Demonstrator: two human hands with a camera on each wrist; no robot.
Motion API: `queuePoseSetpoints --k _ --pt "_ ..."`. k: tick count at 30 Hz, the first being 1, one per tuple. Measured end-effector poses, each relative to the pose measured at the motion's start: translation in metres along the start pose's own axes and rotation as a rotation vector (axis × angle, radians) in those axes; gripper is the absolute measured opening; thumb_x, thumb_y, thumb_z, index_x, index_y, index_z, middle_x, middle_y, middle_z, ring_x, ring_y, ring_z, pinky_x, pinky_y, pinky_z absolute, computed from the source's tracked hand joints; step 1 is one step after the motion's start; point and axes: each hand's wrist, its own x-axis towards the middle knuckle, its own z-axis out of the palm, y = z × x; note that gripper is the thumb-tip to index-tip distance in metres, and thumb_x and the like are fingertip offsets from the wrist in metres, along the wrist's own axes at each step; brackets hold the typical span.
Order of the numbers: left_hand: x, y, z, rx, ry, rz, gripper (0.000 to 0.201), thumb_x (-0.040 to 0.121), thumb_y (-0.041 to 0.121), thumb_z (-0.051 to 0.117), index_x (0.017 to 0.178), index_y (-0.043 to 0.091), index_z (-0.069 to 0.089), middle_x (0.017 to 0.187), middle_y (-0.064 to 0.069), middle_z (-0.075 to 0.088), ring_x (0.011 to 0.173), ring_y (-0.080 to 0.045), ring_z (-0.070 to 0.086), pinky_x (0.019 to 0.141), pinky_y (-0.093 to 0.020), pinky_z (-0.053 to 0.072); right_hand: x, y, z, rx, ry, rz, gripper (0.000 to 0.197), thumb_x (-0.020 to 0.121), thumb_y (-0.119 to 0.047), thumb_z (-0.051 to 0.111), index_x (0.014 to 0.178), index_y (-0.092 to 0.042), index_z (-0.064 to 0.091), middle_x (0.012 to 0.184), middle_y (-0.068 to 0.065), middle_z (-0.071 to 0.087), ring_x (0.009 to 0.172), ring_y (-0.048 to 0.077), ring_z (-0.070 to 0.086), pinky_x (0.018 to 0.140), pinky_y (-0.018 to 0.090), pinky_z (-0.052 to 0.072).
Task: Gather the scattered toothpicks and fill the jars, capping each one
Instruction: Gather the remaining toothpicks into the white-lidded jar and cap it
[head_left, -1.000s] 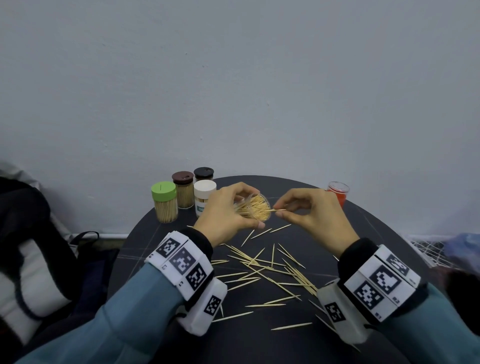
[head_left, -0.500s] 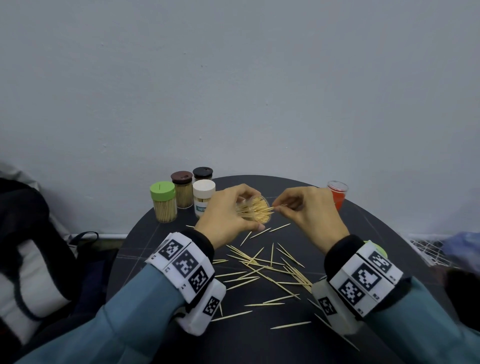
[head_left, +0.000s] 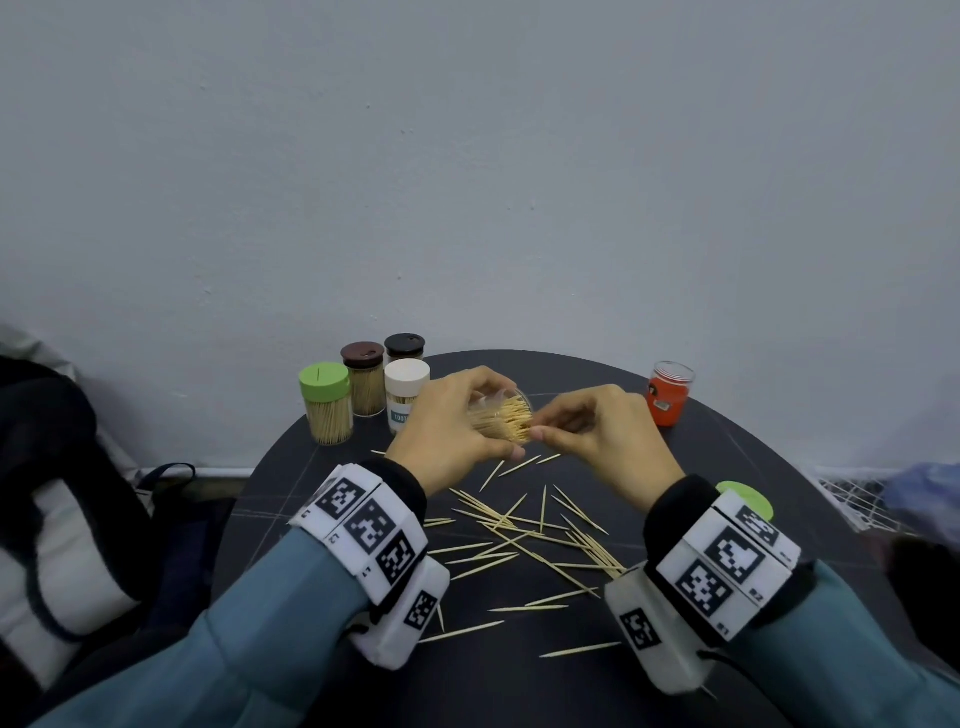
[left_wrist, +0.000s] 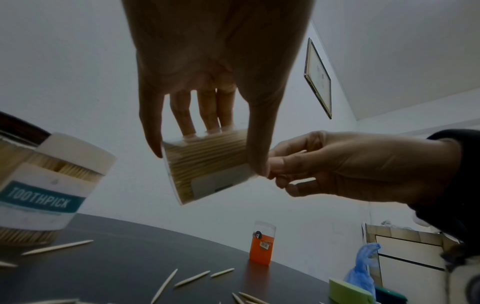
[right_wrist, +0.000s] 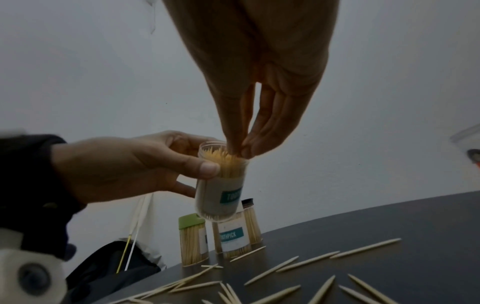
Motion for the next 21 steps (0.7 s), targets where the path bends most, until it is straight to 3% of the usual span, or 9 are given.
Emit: queuePoseSetpoints --k 4,10,14,21 --pt "0.0002 -0.0009 0.0009 0.014 0.0 -0.007 0.057 0.061 0.022 0.086 0.112 0.023 0.061 0.106 0.009 0.062 0.098 -0.005 0.054 0.068 -0.001 0.034 -0.0015 0.0026 -0.0008 -0.072 0.047 0.042 0.008 0.078 -0.022 0.074 0.081 -0.015 0.073 0.073 -0.001 0.069 0.067 0.006 0.062 0.061 0.009 0.047" --pt "0.0004 -0.0018 0.0015 0.013 -0.007 -0.016 0.056 0.062 0.02 0.086 0.112 0.022 0.06 0.108 0.007 0.062 0.099 -0.006 0.054 0.071 -0.004 0.035 -0.0009 0.0033 -0.0012 -0.056 -0.012 0.041 0.009 0.08 -0.015 0.071 0.088 -0.013 0.073 0.074 -0.001 0.066 0.063 -0.002 0.056 0.06 0.003 0.045" --pt "0.0009 -0.0027 0.002 0.013 -0.01 -0.017 0.058 0.062 0.02 0.086 0.114 0.021 0.06 0.11 0.005 0.062 0.1 -0.008 0.055 0.077 -0.014 0.038 0.0008 0.005 -0.0026 -0.084 0.056 0.056 0.009 0.077 -0.018 0.074 0.082 -0.012 0.07 0.068 -0.005 0.063 0.061 -0.002 0.055 0.061 0.002 0.044" --pt "0.0012 -0.0038 0.0056 0.046 -0.016 -0.013 0.058 0.06 0.023 0.087 0.112 0.021 0.061 0.105 0.007 0.063 0.099 -0.009 0.056 0.083 -0.021 0.042 0.0029 0.0005 0.0011 -0.13 -0.086 0.017 0.009 0.081 -0.022 0.07 0.082 -0.013 0.069 0.067 -0.009 0.058 0.06 -0.001 0.051 0.059 0.006 0.042"
